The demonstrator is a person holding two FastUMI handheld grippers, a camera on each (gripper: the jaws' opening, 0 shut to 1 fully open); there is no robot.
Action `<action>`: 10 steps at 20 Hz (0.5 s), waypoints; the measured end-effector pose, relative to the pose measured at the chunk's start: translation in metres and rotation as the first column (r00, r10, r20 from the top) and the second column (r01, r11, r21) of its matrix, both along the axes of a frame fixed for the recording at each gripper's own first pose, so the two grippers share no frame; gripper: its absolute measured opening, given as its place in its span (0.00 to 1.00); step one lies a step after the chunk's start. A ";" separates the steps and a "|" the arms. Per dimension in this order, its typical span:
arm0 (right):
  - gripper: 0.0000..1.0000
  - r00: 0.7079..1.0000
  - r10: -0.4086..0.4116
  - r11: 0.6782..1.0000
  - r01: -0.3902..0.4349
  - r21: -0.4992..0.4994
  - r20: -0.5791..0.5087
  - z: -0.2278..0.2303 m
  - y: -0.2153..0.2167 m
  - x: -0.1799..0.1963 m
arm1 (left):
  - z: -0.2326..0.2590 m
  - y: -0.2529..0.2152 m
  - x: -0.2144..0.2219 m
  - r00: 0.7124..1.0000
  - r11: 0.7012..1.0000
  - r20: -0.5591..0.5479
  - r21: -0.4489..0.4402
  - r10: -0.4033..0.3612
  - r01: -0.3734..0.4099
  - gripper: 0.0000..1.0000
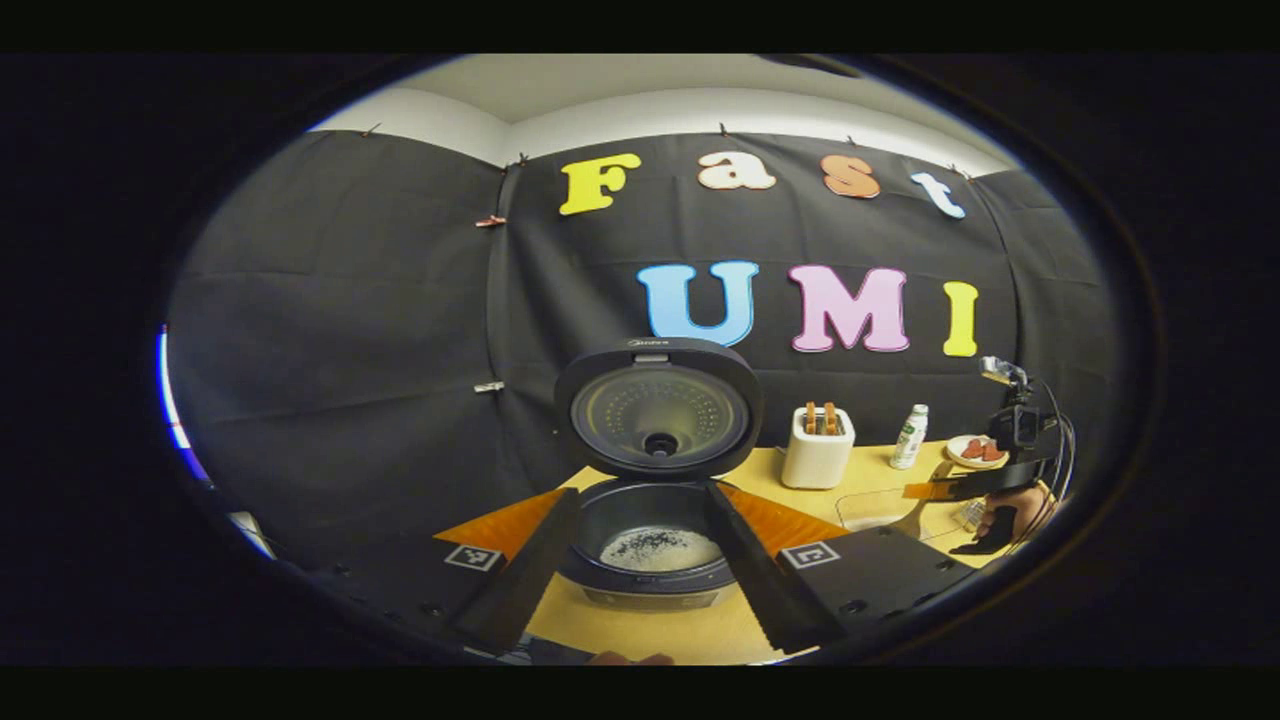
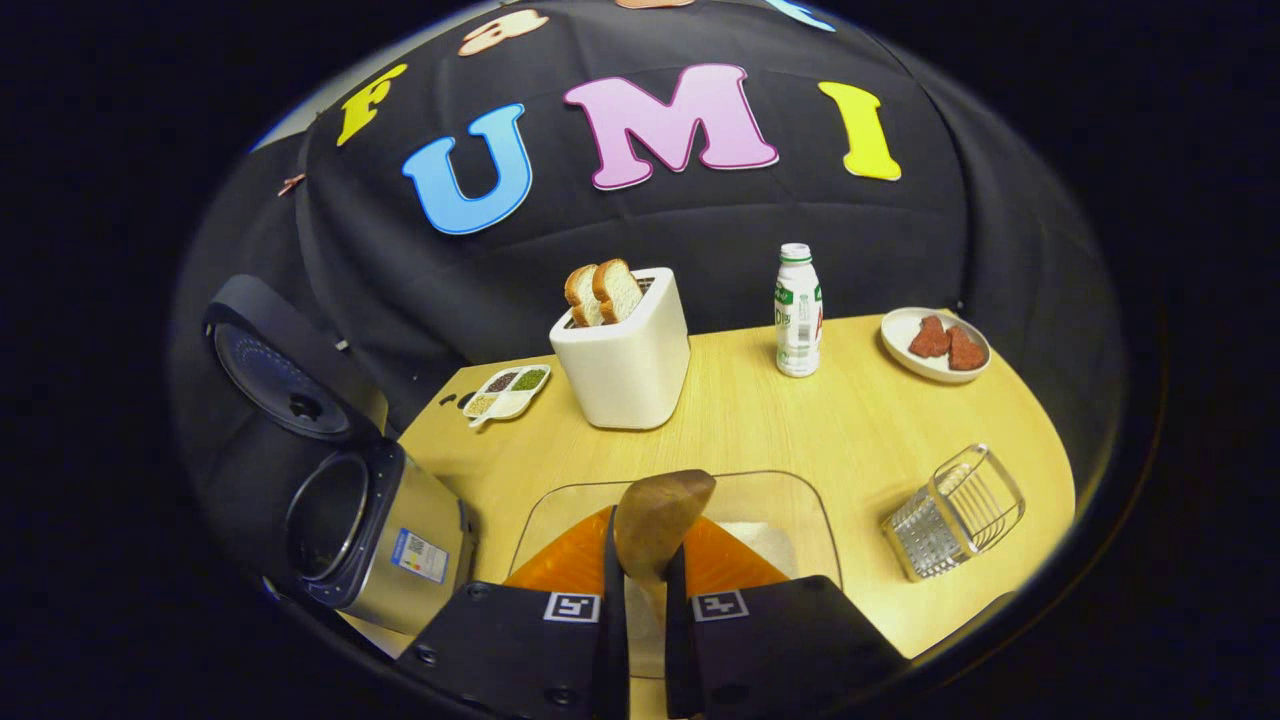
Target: Close the left gripper, press the button to open the rice cooker; take a wooden spoon from the chopstick holder with the right hand, scoop a spoonful of rice and pour it into the rice cooker, then put the wooden spoon back into the chopstick holder.
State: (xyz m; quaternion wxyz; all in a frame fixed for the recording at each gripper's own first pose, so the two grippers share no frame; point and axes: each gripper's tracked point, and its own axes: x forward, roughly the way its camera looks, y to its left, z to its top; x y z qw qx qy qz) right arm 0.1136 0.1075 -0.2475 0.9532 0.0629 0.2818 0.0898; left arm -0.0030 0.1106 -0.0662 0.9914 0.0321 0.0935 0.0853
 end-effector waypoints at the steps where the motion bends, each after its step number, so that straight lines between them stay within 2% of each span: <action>1: 0.19 1.000 -0.005 1.000 0.005 0.009 -0.003 0.000 0.003 -0.002 | -0.001 0.000 0.001 1.000 1.000 0.002 -0.001 -0.006 0.006 0.86; 6: 0.18 0.999 -0.018 0.996 0.021 0.090 -0.027 -0.001 0.021 -0.010 | -0.001 0.005 0.000 1.000 1.000 0.000 -0.005 -0.016 0.016 0.86; 10: 0.18 0.996 -0.072 0.981 0.081 0.178 -0.057 -0.002 0.024 -0.007 | -0.002 0.009 -0.006 1.000 1.000 -0.005 0.006 -0.019 0.019 0.86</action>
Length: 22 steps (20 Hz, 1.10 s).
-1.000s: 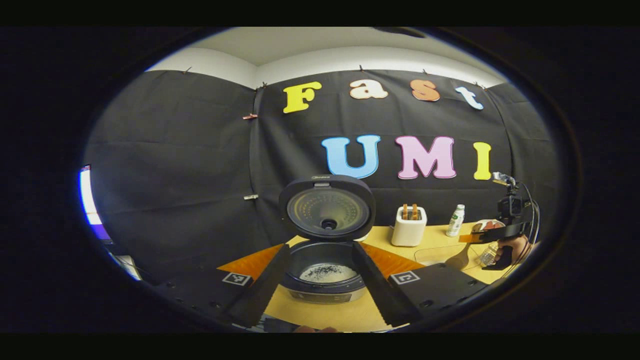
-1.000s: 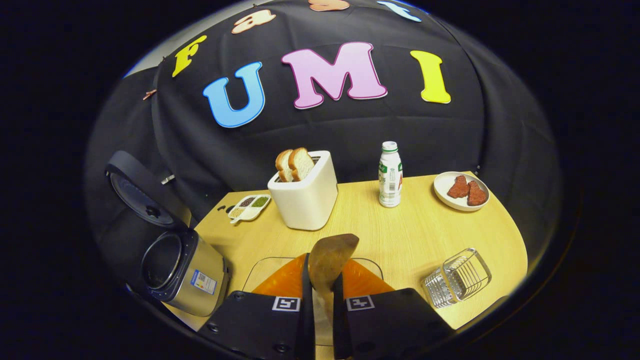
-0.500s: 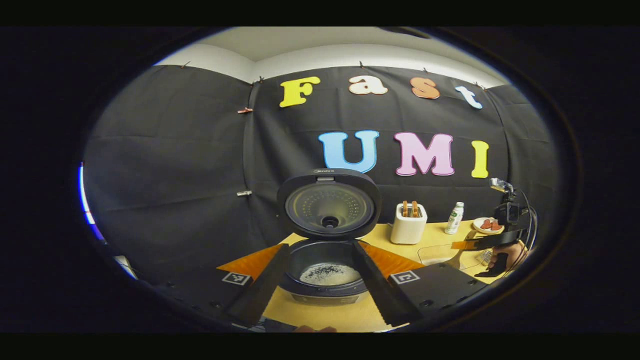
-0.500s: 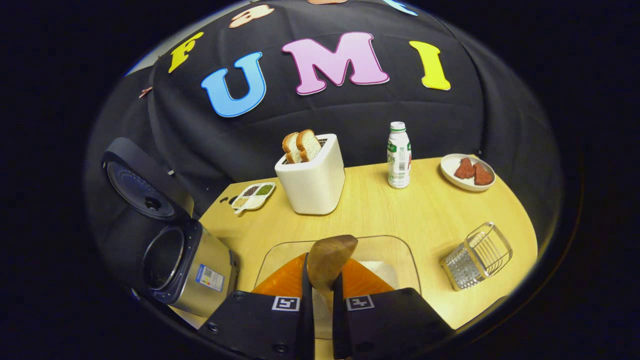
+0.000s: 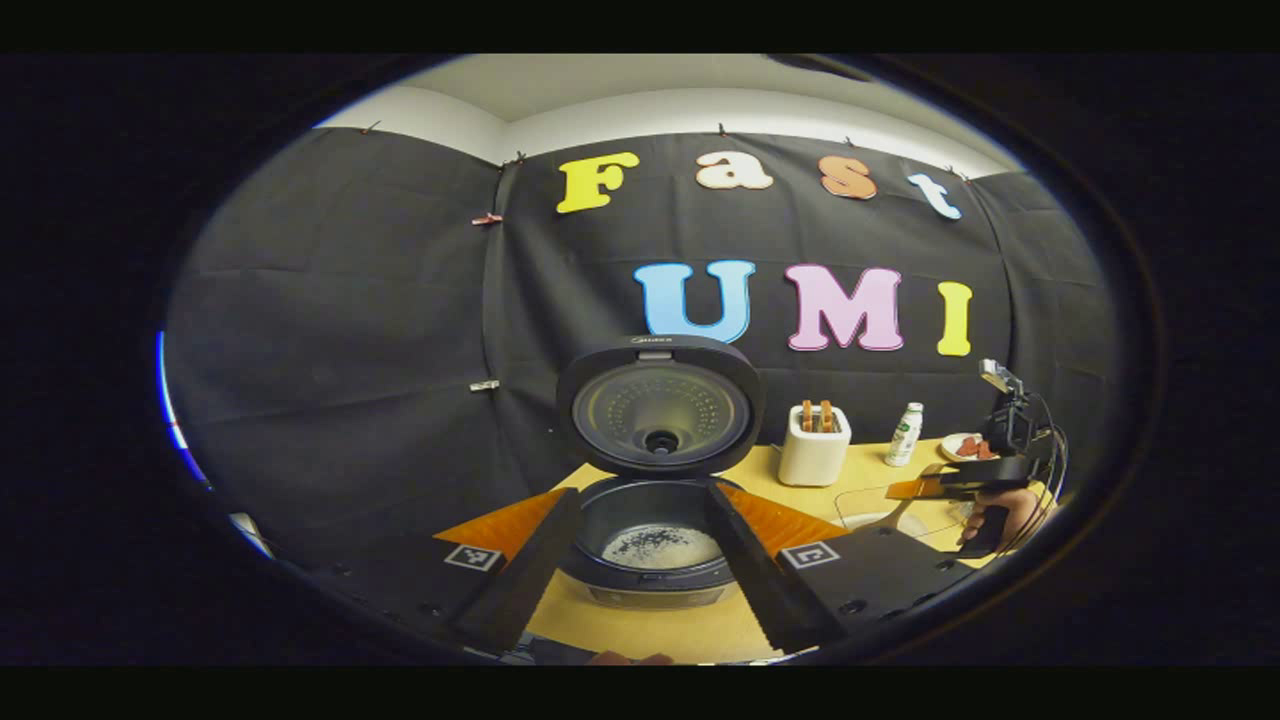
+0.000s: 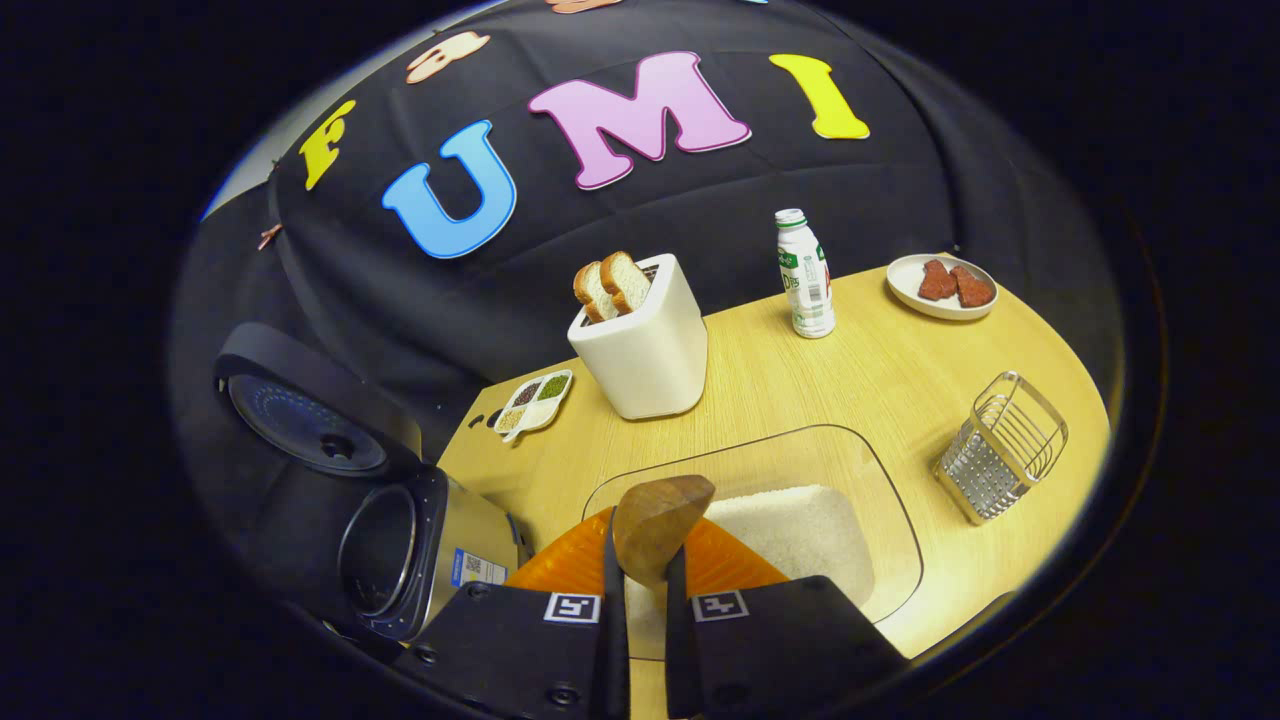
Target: Close the left gripper, press the button to open the rice cooker; take a wooden spoon from the chopstick holder with the right hand, scoop a spoonful of rice and pour it into the rice cooker, then put the wooden spoon back into the chopstick holder.
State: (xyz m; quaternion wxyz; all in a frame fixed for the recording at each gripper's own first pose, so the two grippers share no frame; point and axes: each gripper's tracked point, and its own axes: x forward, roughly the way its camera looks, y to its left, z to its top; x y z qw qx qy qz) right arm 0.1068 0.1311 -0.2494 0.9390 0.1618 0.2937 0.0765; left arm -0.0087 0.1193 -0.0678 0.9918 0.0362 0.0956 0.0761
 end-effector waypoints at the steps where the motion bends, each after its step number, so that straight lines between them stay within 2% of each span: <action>1: 0.18 1.000 -0.020 0.999 0.020 0.037 -0.010 0.000 -0.001 0.002 | 0.000 0.002 -0.001 1.000 1.000 0.002 0.005 0.002 -0.002 0.86; 5: 0.18 0.992 -0.103 0.981 0.113 0.160 -0.069 0.000 -0.010 0.002 | -0.002 0.002 -0.005 1.000 1.000 -0.008 0.005 -0.001 0.001 0.86; 9: 0.18 0.985 -0.149 0.953 0.167 0.254 -0.088 0.007 -0.024 0.004 | -0.002 -0.006 -0.005 1.000 1.000 -0.011 0.000 -0.008 0.008 0.86; 14: 0.18 0.975 -0.202 0.922 0.222 0.317 -0.096 0.021 -0.042 0.009 | 0.001 -0.019 -0.008 1.000 1.000 -0.014 0.008 -0.018 0.018 0.86; 18: 0.18 0.972 -0.219 0.898 0.237 0.372 -0.091 0.039 -0.048 0.013 | 0.002 -0.026 -0.012 1.000 1.000 -0.012 0.012 -0.022 0.022 0.86; 22: 0.18 0.978 -0.199 0.895 0.209 0.395 -0.067 0.062 -0.041 0.013 | 0.004 -0.026 -0.016 1.000 1.000 -0.004 0.004 -0.012 0.012 0.86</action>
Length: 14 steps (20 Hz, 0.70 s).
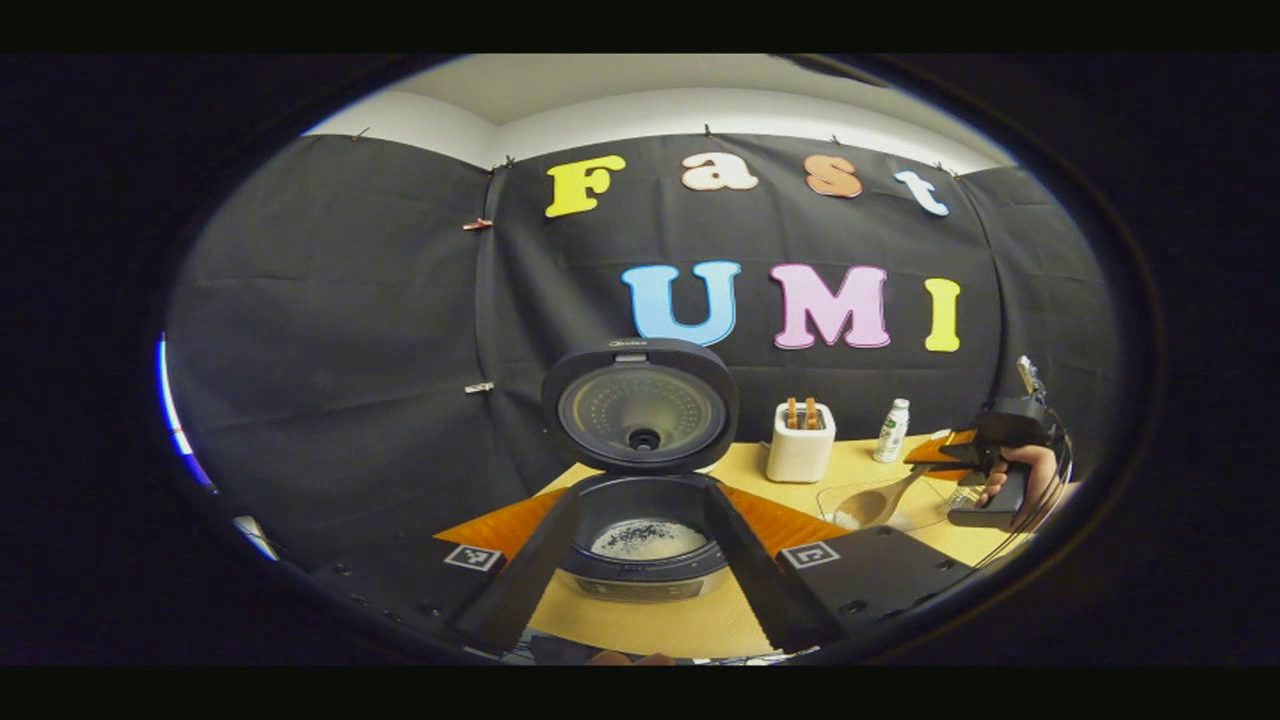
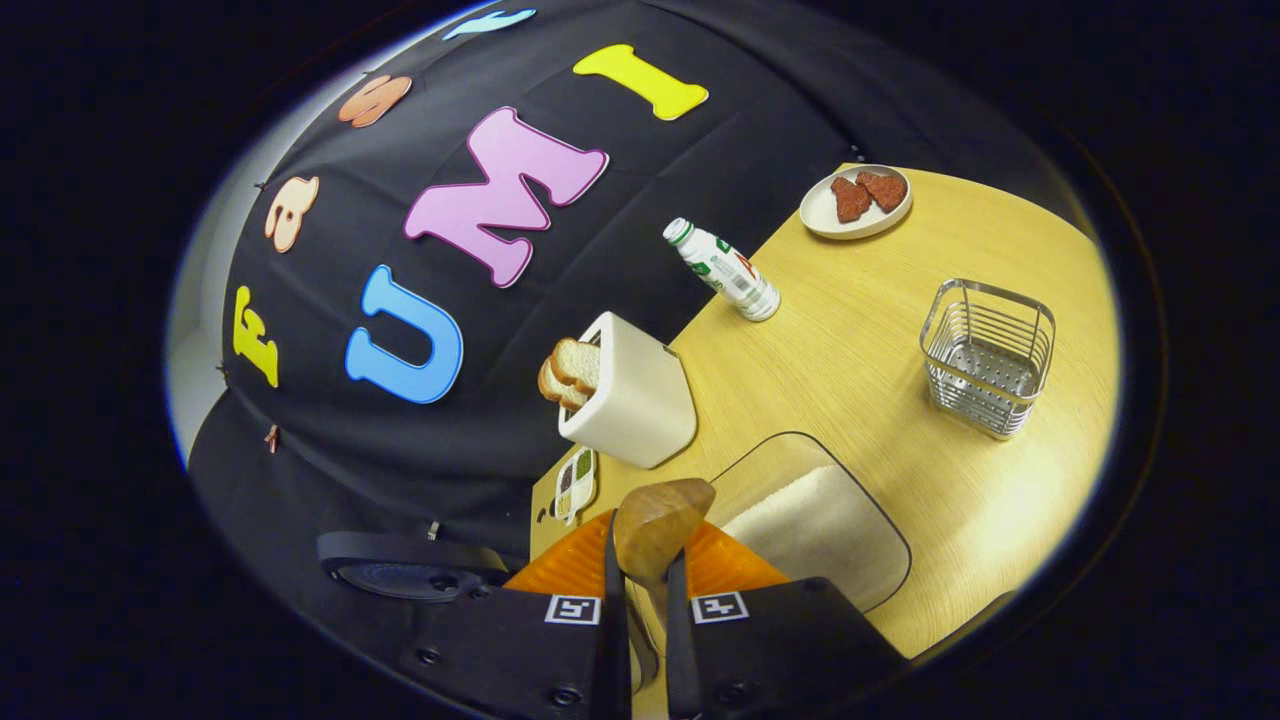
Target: Close the left gripper, press the button to open the rice cooker; take a wooden spoon from the chopstick holder with the right hand, scoop a spoonful of rice and pour it into the rice cooker, then put the wooden spoon back into the chopstick holder.
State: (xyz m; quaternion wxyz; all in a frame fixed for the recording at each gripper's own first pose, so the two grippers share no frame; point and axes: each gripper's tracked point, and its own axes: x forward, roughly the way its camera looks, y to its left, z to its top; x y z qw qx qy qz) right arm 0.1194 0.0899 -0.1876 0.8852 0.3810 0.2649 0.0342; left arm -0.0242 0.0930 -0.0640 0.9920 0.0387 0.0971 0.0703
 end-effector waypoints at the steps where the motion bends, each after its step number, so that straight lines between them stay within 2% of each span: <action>1: 0.18 1.000 0.010 1.000 -0.010 0.003 0.009 0.007 0.005 0.000 | 0.000 -0.001 -0.001 1.000 1.000 0.000 -0.003 0.002 -0.002 0.86; 7: 0.18 0.994 0.100 0.994 -0.102 0.039 0.041 0.041 0.054 -0.010 | 0.002 0.006 -0.009 1.000 1.000 0.019 -0.016 0.023 -0.023 0.86; 14: 0.18 0.971 0.231 0.972 -0.233 0.040 0.059 0.064 0.129 -0.024 | 0.006 0.029 -0.024 0.996 0.996 0.036 -0.029 0.085 -0.084 0.86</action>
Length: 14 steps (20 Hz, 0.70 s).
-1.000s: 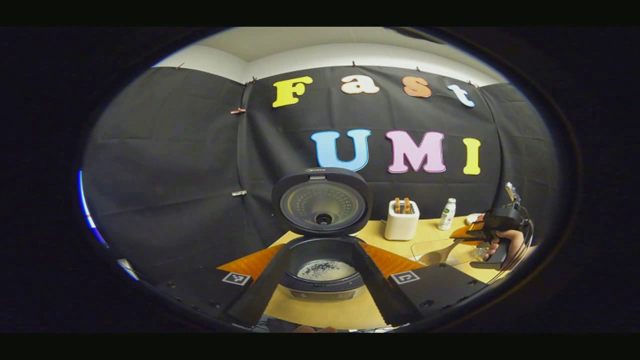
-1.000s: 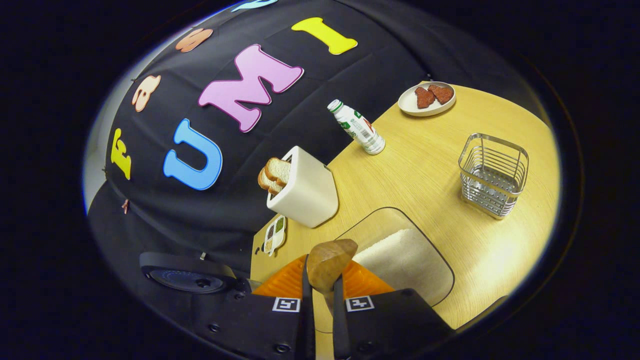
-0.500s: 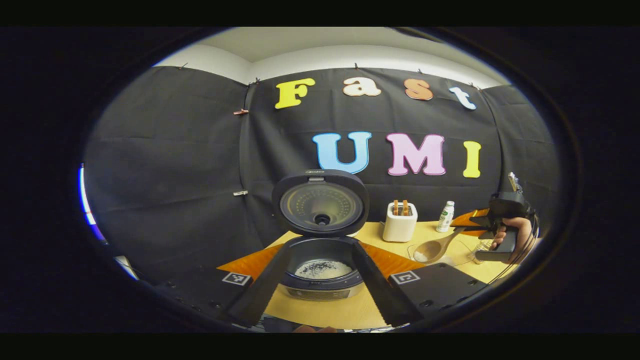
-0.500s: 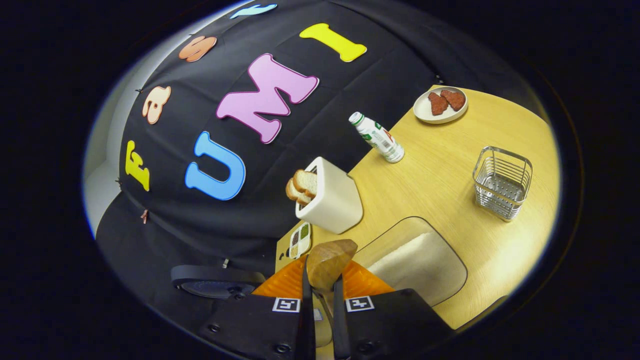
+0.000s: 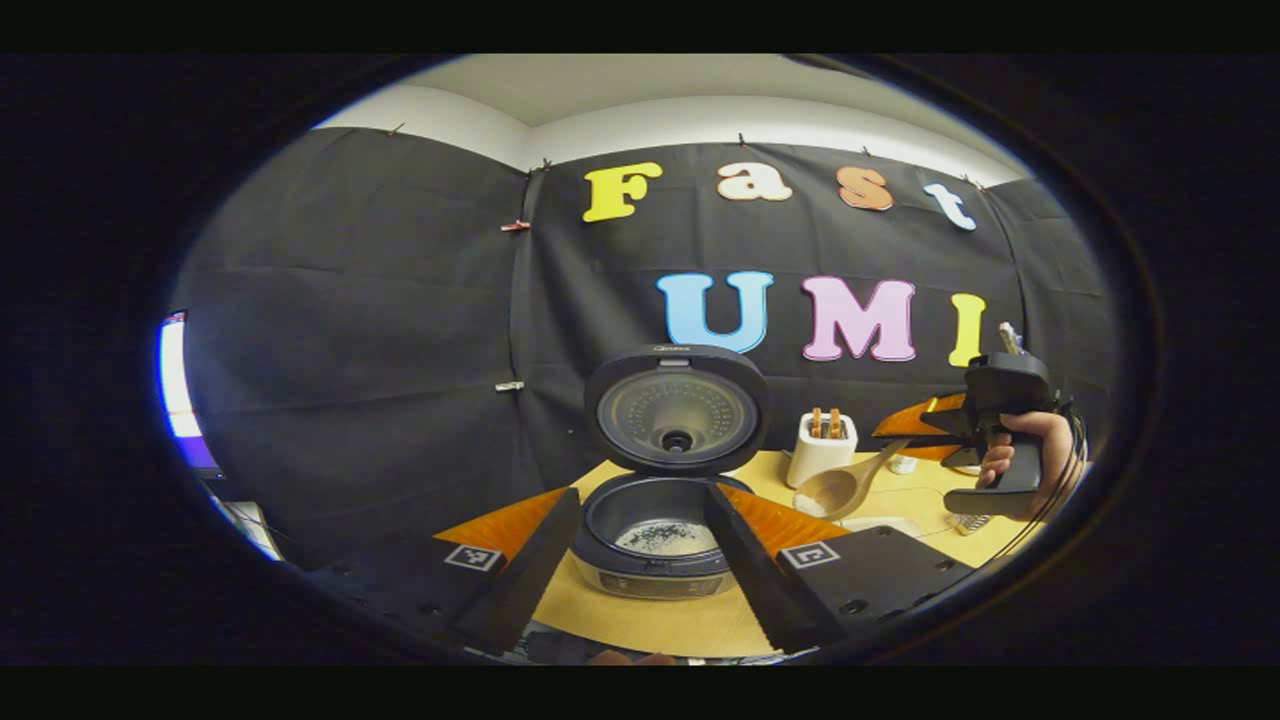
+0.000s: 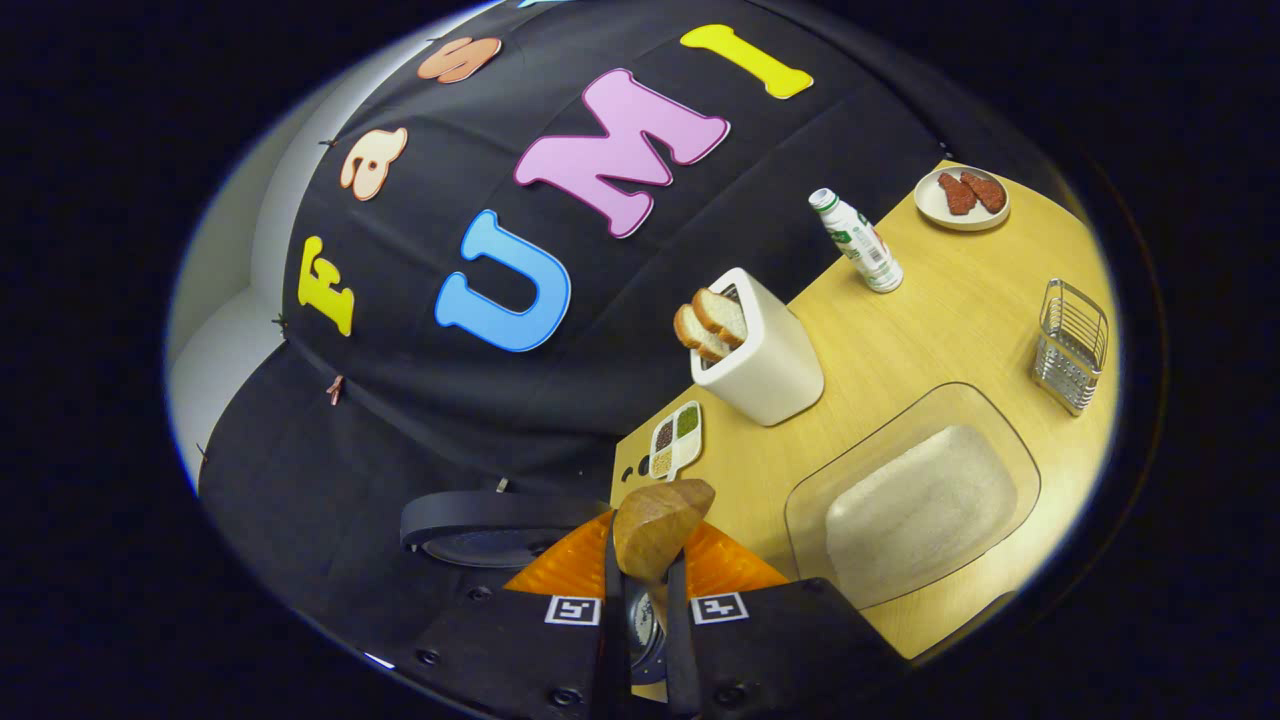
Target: Close the left gripper, press the button to open the rice cooker; take a wooden spoon from the chopstick holder with the right hand, scoop a spoonful of rice and pour it into the rice cooker, then put the wooden spoon back into the chopstick holder.
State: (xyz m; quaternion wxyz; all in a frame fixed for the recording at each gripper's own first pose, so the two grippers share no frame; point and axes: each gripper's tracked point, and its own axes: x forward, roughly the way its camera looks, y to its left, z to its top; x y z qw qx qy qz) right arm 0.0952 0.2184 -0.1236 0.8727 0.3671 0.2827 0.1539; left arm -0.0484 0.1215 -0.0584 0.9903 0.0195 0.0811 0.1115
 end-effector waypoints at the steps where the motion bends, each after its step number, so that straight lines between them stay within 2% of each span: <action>1: 0.18 1.000 0.016 1.000 -0.016 -0.005 0.003 0.002 0.009 -0.001 | 0.001 0.003 -0.002 1.000 1.000 0.005 0.004 0.005 -0.005 0.86; 9: 0.18 0.993 0.114 0.992 -0.113 -0.052 0.023 -0.004 0.077 -0.006 | 0.008 0.025 -0.016 0.999 0.999 0.029 0.008 0.039 -0.039 0.87; 14: 0.18 0.984 0.173 0.977 -0.165 -0.138 0.045 -0.015 0.105 -0.013 | 0.006 0.030 -0.023 0.998 0.999 0.032 -0.002 0.046 -0.046 0.86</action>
